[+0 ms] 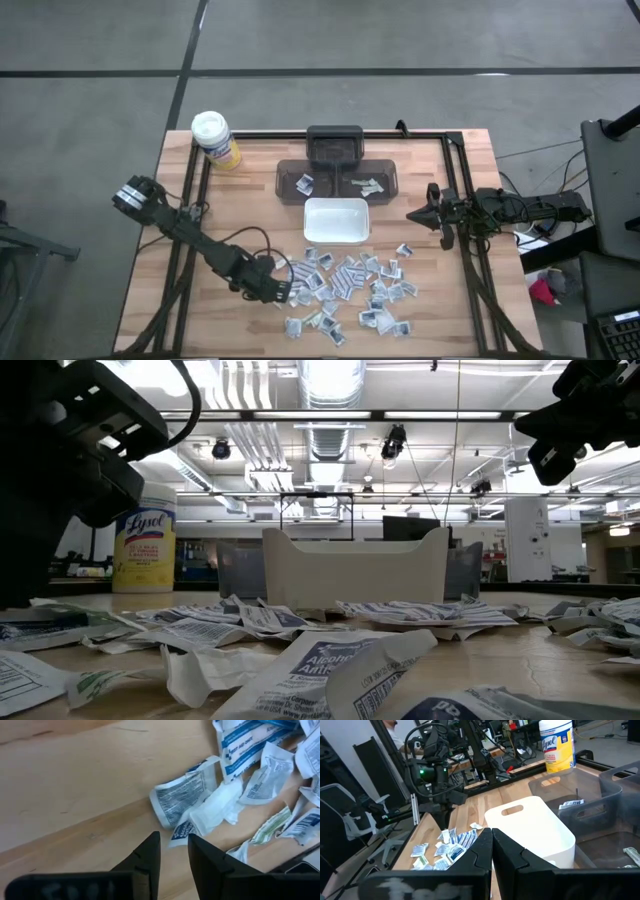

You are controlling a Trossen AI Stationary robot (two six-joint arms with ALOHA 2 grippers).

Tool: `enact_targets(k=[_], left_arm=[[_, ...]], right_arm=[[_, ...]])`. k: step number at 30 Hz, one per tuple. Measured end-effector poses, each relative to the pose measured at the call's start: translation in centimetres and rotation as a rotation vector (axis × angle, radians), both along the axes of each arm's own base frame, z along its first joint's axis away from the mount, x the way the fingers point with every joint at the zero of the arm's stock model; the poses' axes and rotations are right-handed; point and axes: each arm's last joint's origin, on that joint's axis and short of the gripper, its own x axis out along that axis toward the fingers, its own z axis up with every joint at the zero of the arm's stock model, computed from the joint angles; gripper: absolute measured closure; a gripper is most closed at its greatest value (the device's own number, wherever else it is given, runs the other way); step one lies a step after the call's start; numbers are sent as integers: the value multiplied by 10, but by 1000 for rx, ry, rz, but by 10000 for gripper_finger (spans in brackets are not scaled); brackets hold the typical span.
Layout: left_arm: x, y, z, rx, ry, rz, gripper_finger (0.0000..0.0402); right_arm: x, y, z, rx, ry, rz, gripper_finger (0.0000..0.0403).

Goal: Pick & Place First Aid Supplies
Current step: Put the alcohol pad into the bottom left black bin

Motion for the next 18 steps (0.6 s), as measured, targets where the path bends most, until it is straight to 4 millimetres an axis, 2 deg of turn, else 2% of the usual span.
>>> enact_targets(k=[18], left_arm=[[0,-3,0,-36,-14,5,309]], right_arm=[[0,0,0,0,0,0,394]])
